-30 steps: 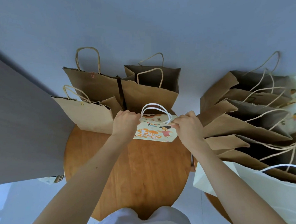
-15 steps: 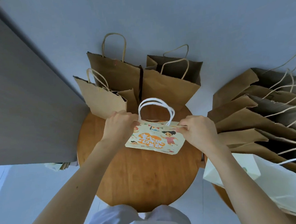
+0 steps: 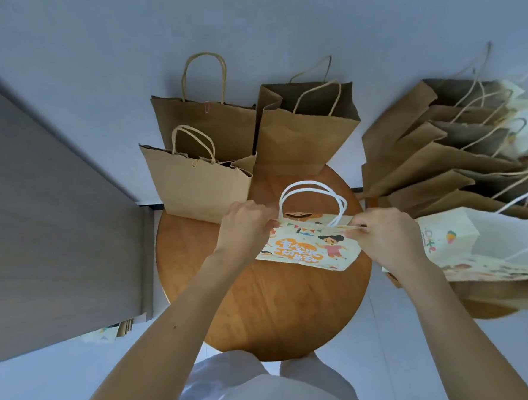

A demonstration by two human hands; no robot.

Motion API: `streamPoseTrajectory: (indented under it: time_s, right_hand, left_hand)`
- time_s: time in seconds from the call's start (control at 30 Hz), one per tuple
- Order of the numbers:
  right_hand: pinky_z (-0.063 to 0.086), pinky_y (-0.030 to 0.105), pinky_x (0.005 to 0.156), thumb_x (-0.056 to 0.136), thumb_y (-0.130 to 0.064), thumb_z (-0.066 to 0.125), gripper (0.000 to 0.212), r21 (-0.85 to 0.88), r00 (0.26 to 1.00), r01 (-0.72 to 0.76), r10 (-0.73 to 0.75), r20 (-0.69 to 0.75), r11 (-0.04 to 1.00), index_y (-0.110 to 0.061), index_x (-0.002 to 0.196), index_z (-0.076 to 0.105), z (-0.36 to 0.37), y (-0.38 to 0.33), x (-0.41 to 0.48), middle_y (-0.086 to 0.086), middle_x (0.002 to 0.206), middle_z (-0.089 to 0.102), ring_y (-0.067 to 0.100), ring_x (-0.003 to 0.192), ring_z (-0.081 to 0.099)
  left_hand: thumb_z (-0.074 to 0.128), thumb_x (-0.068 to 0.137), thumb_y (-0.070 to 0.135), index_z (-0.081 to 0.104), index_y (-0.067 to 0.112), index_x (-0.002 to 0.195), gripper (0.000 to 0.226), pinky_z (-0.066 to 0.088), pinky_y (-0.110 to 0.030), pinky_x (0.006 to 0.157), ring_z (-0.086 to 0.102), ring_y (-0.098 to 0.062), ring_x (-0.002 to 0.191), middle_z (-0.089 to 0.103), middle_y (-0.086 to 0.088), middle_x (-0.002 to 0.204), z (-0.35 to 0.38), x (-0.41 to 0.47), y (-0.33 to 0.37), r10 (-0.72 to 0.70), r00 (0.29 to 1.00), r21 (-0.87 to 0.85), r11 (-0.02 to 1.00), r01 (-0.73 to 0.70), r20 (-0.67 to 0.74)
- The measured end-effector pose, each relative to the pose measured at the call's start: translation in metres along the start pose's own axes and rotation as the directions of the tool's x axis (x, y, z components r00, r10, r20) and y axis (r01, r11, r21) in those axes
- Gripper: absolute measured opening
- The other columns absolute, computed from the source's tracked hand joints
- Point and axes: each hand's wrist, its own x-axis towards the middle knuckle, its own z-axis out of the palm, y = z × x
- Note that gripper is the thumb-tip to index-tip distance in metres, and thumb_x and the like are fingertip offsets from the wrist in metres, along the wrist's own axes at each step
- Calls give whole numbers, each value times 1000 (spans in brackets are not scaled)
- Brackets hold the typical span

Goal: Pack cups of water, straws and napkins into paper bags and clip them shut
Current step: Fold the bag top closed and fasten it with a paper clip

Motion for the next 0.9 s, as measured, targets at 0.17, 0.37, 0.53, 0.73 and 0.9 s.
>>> streamPoseTrajectory:
  time_s: [0.17, 0.37, 0.53, 0.73, 0.9]
  right_hand:
    - [24, 14, 47, 88, -38, 59, 24, 39, 999, 17, -18, 32, 999, -21, 101, 69, 4, -23, -5, -6, 92, 69, 6, 58, 46]
    - [24, 15, 46, 89, -36, 57, 22, 98, 989, 145, -147, 21, 985, -20, 96, 71, 14, -65, 9, -6, 85, 68, 7, 60, 49]
    - [28, 19, 46, 90, -36, 55, 24, 146, 975, 220, -217, -34, 965, -20, 98, 72, 31, -109, 25, -5, 85, 67, 12, 70, 55]
    - [25, 19, 46, 91, -27, 56, 20, 223, 962, 243, -205, -179, 944, -18, 94, 74, 52, -147, 44, 0, 84, 67, 18, 72, 58]
    - [21, 16, 45, 85, -16, 63, 13, 252, 954, 221, -155, -255, 942, -13, 80, 75, 64, -149, 56, 2, 73, 66, 21, 61, 57]
  left_hand:
    - [54, 94, 23, 68, 21, 110, 22, 34, -24, 68, 53, -21, 92, 67, -2, 101, -7, -14, -20, -29, 1000, -26, 999, 29, -10]
    - [57, 92, 20, 71, 20, 106, 20, 39, -22, 80, 59, -20, 95, 69, 0, 109, -25, -39, -55, -143, 985, -60, 989, 138, -99]
    - [58, 90, 15, 72, 14, 101, 18, 41, -32, 81, 58, -27, 89, 69, -8, 101, -42, -55, -90, -250, 958, -37, 968, 247, -142]
    - [55, 93, 22, 70, 14, 103, 20, 43, -33, 85, 59, -22, 89, 69, -8, 101, -52, -48, -118, -366, 916, -16, 929, 369, -162]
    - [51, 94, 19, 69, 13, 105, 22, 40, -34, 85, 57, -25, 93, 68, -10, 103, -45, -40, -122, -382, 912, -33, 924, 381, -151]
